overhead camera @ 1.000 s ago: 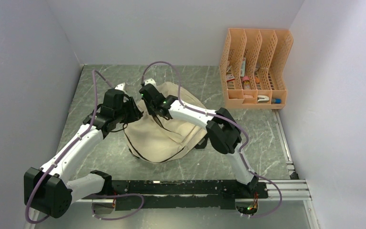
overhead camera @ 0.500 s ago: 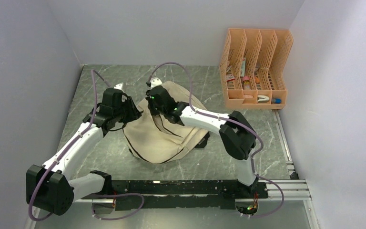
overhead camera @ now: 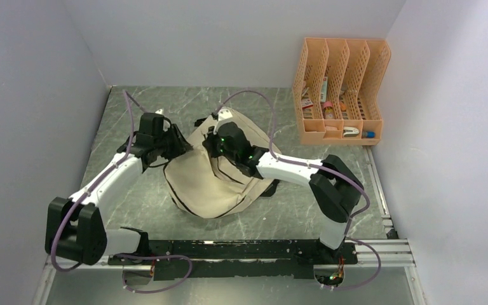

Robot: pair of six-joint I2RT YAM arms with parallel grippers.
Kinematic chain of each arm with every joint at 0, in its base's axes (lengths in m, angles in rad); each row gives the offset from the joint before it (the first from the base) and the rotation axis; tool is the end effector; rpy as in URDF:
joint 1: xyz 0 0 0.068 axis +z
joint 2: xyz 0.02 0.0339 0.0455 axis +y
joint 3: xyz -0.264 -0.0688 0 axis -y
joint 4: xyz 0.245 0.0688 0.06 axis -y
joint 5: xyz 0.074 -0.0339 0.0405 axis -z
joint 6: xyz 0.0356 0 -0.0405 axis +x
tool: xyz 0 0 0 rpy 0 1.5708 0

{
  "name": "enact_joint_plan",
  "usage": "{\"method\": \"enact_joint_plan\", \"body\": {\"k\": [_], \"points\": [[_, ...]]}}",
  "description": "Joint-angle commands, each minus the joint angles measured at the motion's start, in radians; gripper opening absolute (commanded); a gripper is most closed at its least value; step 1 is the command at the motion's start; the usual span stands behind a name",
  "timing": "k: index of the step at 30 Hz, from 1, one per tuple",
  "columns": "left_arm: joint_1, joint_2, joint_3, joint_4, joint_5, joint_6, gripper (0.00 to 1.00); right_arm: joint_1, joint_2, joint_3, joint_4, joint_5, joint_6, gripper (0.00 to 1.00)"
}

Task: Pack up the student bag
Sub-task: Zip the student bag at the center of the board.

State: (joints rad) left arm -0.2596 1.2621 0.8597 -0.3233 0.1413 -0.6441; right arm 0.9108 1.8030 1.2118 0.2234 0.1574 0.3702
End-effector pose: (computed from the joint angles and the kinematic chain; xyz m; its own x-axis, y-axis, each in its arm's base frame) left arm 0.2601 -0.0743 0.2518 -0.7267 -0.4221 -0.5420 -0.1005 0.8458 -0.5239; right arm 0.2616 0.3280 0.2444 -0.4554 -0.0039 -0.8903 -0.5640 0.7750 0.2851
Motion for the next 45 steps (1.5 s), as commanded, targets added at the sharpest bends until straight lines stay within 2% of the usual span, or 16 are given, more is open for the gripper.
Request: {"method": "enact_joint_plan", "body": {"k": [1,6,13,21,29,36,45], "points": [[0.019,0.075,0.082,0.088,0.095,-0.045,0.43,-0.006,-0.064,-0.097,0.218,-0.050,0.055,0.00],[0.023,0.113,0.128,0.114,0.067,-0.013,0.44,-0.006,-0.112,-0.183,0.320,-0.078,0.074,0.00],[0.025,0.158,0.118,0.161,0.194,-0.017,0.46,-0.006,-0.174,-0.300,0.424,-0.110,0.048,0.00],[0.025,0.141,0.157,0.040,0.213,-0.034,0.50,-0.006,-0.181,-0.336,0.464,-0.110,0.033,0.00],[0.023,0.155,0.224,-0.148,0.211,-0.233,0.53,-0.006,-0.168,-0.331,0.472,-0.109,0.036,0.00],[0.023,0.101,0.165,-0.132,0.203,-0.410,0.54,-0.006,-0.166,-0.328,0.471,-0.112,0.034,0.00],[-0.019,0.106,0.144,-0.106,0.207,-0.482,0.53,-0.006,-0.162,-0.330,0.481,-0.117,0.042,0.00]]}}
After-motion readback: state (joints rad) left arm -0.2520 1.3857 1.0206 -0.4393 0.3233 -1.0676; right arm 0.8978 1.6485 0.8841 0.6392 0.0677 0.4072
